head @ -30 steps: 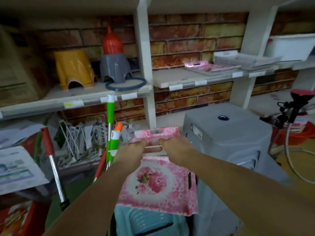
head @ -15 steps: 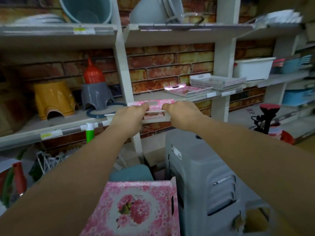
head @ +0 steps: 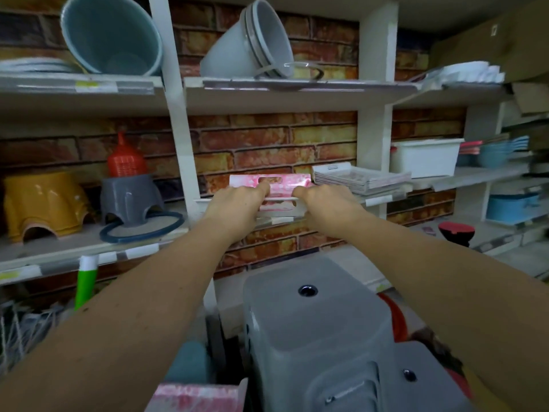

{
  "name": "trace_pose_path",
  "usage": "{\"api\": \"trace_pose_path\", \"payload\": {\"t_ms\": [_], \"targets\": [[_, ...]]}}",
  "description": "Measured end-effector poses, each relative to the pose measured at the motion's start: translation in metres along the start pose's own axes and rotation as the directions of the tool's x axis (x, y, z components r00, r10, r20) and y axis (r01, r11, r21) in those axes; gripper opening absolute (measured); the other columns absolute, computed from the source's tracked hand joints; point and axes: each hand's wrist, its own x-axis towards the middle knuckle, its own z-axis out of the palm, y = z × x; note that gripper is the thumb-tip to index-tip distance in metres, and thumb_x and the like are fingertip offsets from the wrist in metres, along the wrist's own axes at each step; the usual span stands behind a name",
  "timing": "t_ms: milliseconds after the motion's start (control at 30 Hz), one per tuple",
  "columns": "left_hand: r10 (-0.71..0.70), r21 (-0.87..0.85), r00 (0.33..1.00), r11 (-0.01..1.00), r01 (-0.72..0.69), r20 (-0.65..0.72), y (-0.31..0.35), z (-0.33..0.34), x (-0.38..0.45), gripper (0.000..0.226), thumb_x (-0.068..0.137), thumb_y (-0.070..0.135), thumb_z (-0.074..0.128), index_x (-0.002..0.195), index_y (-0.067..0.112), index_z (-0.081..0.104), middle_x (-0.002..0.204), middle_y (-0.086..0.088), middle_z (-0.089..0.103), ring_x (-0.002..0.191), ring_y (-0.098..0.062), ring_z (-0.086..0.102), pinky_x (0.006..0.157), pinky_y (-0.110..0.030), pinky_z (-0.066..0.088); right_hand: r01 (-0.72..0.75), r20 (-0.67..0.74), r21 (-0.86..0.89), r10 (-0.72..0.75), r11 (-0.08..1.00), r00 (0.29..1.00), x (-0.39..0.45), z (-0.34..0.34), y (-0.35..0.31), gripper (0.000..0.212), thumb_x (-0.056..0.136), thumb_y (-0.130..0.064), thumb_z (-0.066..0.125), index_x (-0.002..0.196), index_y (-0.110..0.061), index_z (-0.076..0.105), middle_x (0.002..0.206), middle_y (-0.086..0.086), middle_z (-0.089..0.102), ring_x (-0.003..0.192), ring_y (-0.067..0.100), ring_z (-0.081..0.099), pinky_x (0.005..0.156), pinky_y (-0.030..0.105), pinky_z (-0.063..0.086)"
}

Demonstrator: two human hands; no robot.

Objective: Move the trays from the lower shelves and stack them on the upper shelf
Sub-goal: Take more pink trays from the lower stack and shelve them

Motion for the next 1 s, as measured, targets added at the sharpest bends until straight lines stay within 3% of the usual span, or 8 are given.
{"api": "trace_pose_path", "payload": {"t_ms": [100, 367, 667, 800, 900, 1000], "targets": [[-0.022, 0.017, 1.000, 1.000, 0.022, -0.001, 0.028, 0.001, 0.033, 0.042, 0.092, 0.011, 0.050, 0.131, 0.015, 0.035, 0.112, -0.009, 0.063, 0.101, -0.033, 0.060, 0.066, -0.031, 0.035, 0.021, -0.002, 0.004, -0.021, 1.000, 1.000, 0.011, 0.009, 0.046, 0.039, 0.092, -0.008, 0.050, 0.129, -0.018, 0.045, 0.116, 0.009, 0.063, 0.105, 0.030, 0.060, 0.070, 0.031, 0.040], [0.023, 0.038, 0.999, 0.999, -0.024, 0.023, 0.089, 0.033, 0.113, 0.032, 0.092, 0.010, 0.051, 0.122, 0.016, 0.045, 0.113, -0.005, 0.065, 0.103, -0.028, 0.062, 0.065, -0.029, 0.034, 0.052, 0.005, 0.014, -0.052, 0.999, 0.999, 0.043, 0.055, 0.143, 0.043, 0.094, -0.011, 0.046, 0.135, -0.022, 0.041, 0.115, 0.006, 0.063, 0.103, 0.027, 0.061, 0.078, 0.032, 0.046], [0.024, 0.041, 0.998, 0.999, -0.026, 0.050, 0.104, 0.097, 0.208, 0.032, 0.093, 0.009, 0.048, 0.124, 0.015, 0.042, 0.112, -0.007, 0.065, 0.102, -0.031, 0.062, 0.064, -0.030, 0.034, 0.026, 0.037, -0.018, -0.025, 1.000, 0.999, 0.116, 0.124, 0.206, 0.042, 0.090, -0.006, 0.047, 0.129, -0.020, 0.044, 0.110, 0.006, 0.065, 0.101, 0.028, 0.061, 0.075, 0.033, 0.047], [0.020, 0.044, 0.999, 0.999, -0.021, 0.036, 0.108, 0.116, 0.254, 0.028, 0.093, 0.007, 0.048, 0.119, 0.014, 0.044, 0.108, -0.007, 0.065, 0.099, -0.031, 0.063, 0.063, -0.030, 0.035, 0.024, 0.006, -0.011, -0.024, 1.000, 1.000, 0.152, 0.148, 0.237, 0.044, 0.091, -0.003, 0.045, 0.132, -0.020, 0.042, 0.122, 0.006, 0.062, 0.101, 0.027, 0.062, 0.067, 0.030, 0.042], [0.002, 0.057, 0.998, 0.998, -0.006, 0.063, 0.118, 0.134, 0.280, 0.033, 0.090, 0.000, 0.044, 0.121, 0.012, 0.042, 0.108, -0.008, 0.064, 0.099, -0.031, 0.062, 0.057, -0.029, 0.032, 0.065, -0.014, -0.010, -0.065, 0.998, 0.998, 0.175, 0.171, 0.259, 0.043, 0.091, -0.002, 0.044, 0.130, -0.021, 0.043, 0.136, 0.005, 0.055, 0.112, 0.025, 0.057, 0.067, 0.029, 0.041], [-0.045, 0.073, 0.991, 0.997, 0.035, 0.130, 0.136, 0.164, 0.299, 0.038, 0.088, -0.004, 0.044, 0.123, 0.010, 0.042, 0.110, -0.010, 0.063, 0.100, -0.029, 0.062, 0.064, -0.030, 0.039, 0.130, 0.009, -0.005, -0.130, 0.992, 0.992, 0.194, 0.202, 0.282, 0.043, 0.093, -0.003, 0.044, 0.132, -0.021, 0.044, 0.131, 0.004, 0.058, 0.114, 0.025, 0.058, 0.070, 0.028, 0.042]]}}
